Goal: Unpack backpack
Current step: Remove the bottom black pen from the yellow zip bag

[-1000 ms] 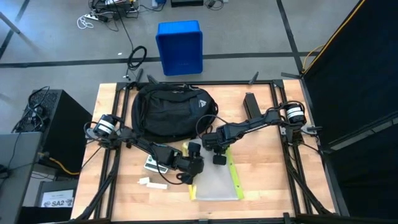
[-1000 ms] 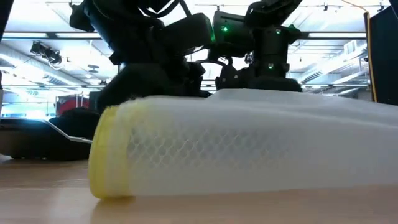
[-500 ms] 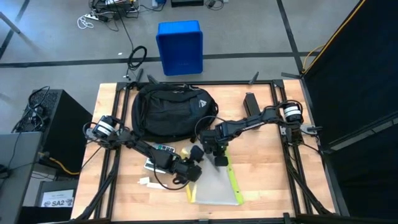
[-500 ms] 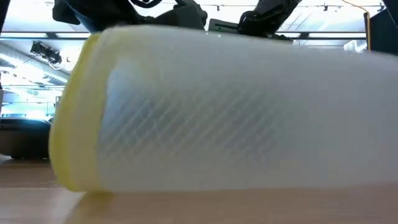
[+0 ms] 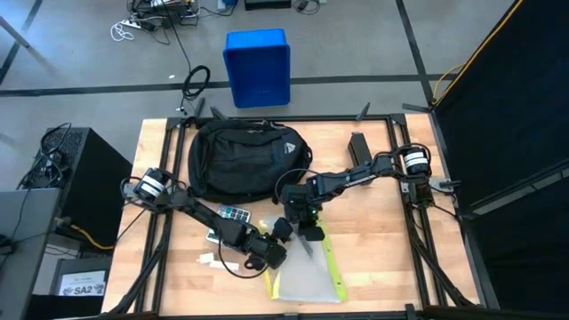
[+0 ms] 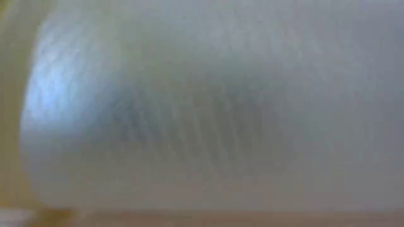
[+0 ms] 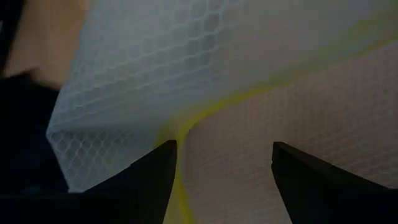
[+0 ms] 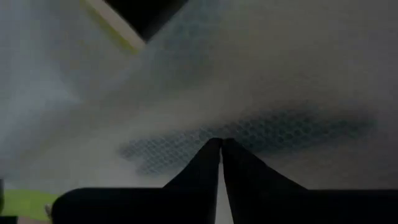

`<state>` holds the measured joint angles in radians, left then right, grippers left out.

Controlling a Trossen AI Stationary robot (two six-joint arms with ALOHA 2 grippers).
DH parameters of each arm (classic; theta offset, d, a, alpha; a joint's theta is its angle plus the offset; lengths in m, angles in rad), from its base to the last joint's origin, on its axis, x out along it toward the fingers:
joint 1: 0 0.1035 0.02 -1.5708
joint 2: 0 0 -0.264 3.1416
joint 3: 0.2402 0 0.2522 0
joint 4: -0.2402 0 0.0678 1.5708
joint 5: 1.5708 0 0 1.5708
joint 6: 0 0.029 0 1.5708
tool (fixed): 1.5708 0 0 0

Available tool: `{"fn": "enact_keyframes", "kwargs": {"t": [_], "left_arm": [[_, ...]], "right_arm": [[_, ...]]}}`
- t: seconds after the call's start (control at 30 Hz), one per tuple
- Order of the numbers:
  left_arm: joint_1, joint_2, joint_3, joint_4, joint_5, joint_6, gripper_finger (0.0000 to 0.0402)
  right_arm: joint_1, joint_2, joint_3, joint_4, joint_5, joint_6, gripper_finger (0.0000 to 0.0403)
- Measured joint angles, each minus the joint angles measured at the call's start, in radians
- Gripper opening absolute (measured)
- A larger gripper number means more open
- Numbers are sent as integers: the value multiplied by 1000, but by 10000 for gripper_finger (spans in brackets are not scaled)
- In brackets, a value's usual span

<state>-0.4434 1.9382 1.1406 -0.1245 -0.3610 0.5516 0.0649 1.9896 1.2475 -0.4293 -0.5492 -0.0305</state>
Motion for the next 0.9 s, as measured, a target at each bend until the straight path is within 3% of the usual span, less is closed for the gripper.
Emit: {"fn": "enact_keyframes", "kwargs": {"t": [0.33,0.57,0.73,0.9], "left_arm": [[-9,30,4,32,17,-14,203],[-10,31,3,24,20,-69,193],[-10,32,3,21,19,-93,192],[-10,32,2,21,19,-118,192]], "right_arm": [[11,-22,6,-33,-14,34,0],[50,-134,61,-317,199,135,0],[121,-262,76,-338,398,291,0],[272,-321,78,-288,610,413,0]]}}
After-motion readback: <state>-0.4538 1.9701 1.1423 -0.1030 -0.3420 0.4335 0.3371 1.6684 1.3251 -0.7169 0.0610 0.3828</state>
